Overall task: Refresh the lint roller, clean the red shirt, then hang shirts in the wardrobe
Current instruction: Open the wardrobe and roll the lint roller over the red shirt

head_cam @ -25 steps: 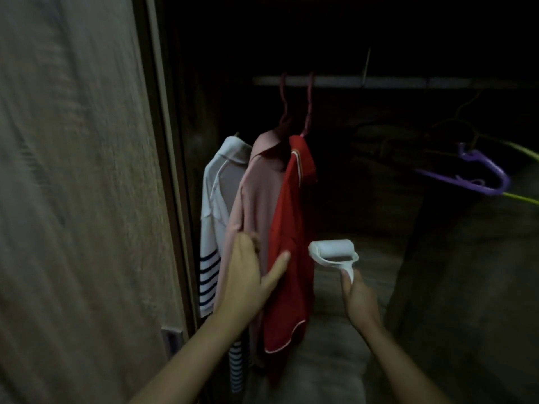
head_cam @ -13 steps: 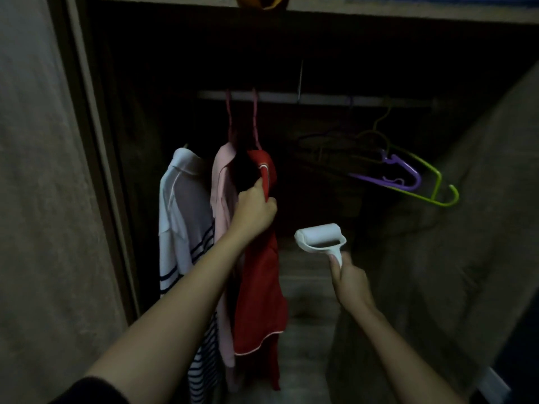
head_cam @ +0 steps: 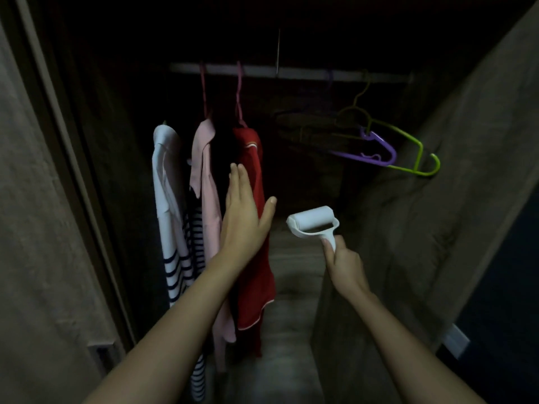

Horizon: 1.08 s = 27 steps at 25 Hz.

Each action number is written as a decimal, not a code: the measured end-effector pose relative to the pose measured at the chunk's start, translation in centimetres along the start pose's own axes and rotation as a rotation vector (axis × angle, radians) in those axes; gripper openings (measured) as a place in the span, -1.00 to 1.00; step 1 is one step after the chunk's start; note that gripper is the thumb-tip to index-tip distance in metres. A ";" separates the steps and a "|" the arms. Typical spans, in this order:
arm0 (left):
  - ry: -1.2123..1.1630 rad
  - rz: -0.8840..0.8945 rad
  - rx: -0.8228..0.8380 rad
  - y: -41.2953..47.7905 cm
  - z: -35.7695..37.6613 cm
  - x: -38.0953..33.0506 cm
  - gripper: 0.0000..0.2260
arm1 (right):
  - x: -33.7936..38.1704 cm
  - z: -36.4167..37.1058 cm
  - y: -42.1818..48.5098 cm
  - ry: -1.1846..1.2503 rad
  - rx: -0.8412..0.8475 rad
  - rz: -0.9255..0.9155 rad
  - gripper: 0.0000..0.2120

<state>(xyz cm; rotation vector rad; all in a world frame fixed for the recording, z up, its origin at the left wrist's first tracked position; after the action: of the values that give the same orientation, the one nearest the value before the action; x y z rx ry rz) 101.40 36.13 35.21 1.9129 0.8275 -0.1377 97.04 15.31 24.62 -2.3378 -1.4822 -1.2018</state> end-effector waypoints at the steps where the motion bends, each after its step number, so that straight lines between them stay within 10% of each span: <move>1: 0.029 0.071 -0.041 -1.1 0.1 -0.4 -0.34 | -0.5 0.3 -0.6 -0.005 0.003 0.010 -0.65; 16: 0.135 0.295 0.608 -22.2 18.8 -7.3 -0.45 | -18.7 -5.7 -19.3 -0.139 -0.037 0.353 -0.67; 27: -0.110 0.441 0.913 -41.8 32.7 -38.3 -0.45 | -41.0 -29.5 -45.7 -0.162 -0.303 0.773 -0.67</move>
<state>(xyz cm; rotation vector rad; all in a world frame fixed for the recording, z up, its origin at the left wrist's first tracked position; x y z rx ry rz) 55.54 1.09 4.22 2.8592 0.2349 -0.3945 35.46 -4.74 3.44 -2.8241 -0.3145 -1.0660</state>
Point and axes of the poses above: each hand's wrist, its own y-axis towards the middle knuckle, its own z-axis out of the palm, x = y × z, the point moved 7 cm from there along y, towards the middle knuckle, and after that the axes turned 9 degrees about z, right-handed, at the moved point
